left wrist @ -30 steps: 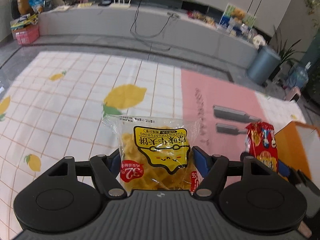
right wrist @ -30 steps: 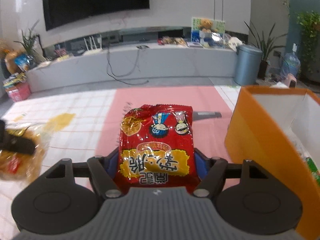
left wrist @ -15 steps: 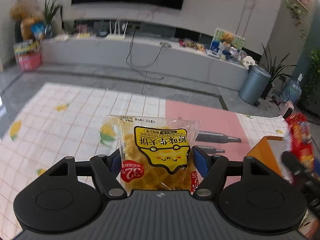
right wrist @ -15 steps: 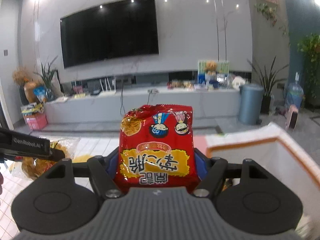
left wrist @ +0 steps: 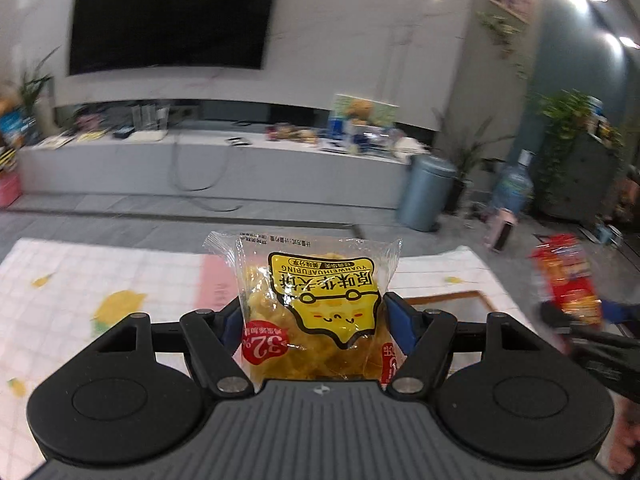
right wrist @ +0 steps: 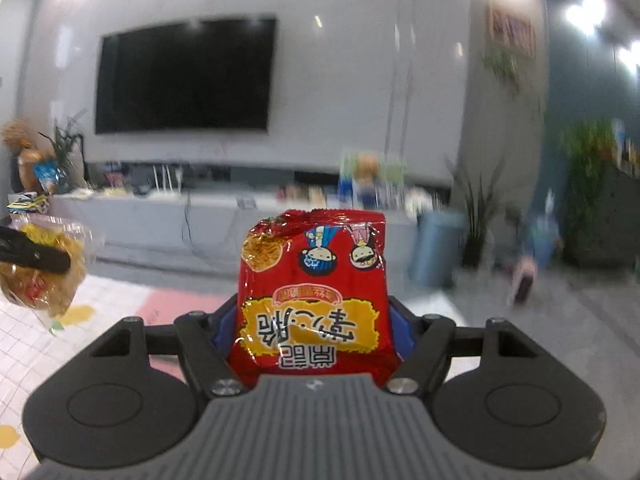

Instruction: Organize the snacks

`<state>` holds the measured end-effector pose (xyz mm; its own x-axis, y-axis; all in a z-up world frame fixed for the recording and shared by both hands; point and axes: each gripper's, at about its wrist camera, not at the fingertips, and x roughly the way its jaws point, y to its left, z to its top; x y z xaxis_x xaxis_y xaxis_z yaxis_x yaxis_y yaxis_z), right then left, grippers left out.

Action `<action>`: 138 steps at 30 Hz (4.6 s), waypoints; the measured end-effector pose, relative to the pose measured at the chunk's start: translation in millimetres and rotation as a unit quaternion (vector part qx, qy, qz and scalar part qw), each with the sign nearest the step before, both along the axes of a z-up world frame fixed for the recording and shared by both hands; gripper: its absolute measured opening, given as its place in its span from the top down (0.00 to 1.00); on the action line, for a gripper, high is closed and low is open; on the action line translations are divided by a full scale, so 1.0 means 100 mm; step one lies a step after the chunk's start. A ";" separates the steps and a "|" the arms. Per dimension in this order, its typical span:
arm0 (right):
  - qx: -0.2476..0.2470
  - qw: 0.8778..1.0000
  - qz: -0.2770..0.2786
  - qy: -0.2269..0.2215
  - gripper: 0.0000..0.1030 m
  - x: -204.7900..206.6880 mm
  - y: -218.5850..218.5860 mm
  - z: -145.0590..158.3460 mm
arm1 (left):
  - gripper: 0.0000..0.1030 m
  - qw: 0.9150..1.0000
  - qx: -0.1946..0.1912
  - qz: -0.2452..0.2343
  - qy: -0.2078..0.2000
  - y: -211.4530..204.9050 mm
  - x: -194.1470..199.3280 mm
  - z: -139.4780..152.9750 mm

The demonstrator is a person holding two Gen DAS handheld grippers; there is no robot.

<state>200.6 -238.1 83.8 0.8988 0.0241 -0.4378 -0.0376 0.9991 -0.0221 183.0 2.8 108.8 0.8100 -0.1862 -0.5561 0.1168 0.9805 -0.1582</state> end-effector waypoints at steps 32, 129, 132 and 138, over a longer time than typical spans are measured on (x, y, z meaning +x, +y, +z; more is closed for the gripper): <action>0.186 0.954 0.039 0.232 0.06 1.62 -0.43 -1.40 | 0.23 0.995 0.069 -0.020 0.076 -1.06 0.43 -0.59; 0.132 0.961 -0.123 0.210 0.03 -1.66 -0.71 0.19 | 0.05 0.997 0.074 -0.011 0.037 -1.41 -1.27 0.26; 0.102 0.963 -0.133 0.212 0.03 -1.72 -0.67 0.29 | 0.05 0.996 0.071 -0.015 0.053 -1.39 -1.28 0.25; 0.088 0.962 -0.135 0.220 0.03 -1.80 -0.57 0.47 | 0.06 0.992 0.080 -0.037 0.096 -1.37 -1.29 0.26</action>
<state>20.8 -295.6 130.6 0.6119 -0.0769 -0.7872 0.2573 0.9605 0.1061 54.1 -133.9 134.8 0.6743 -0.1381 -0.7254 0.1713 0.9848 -0.0283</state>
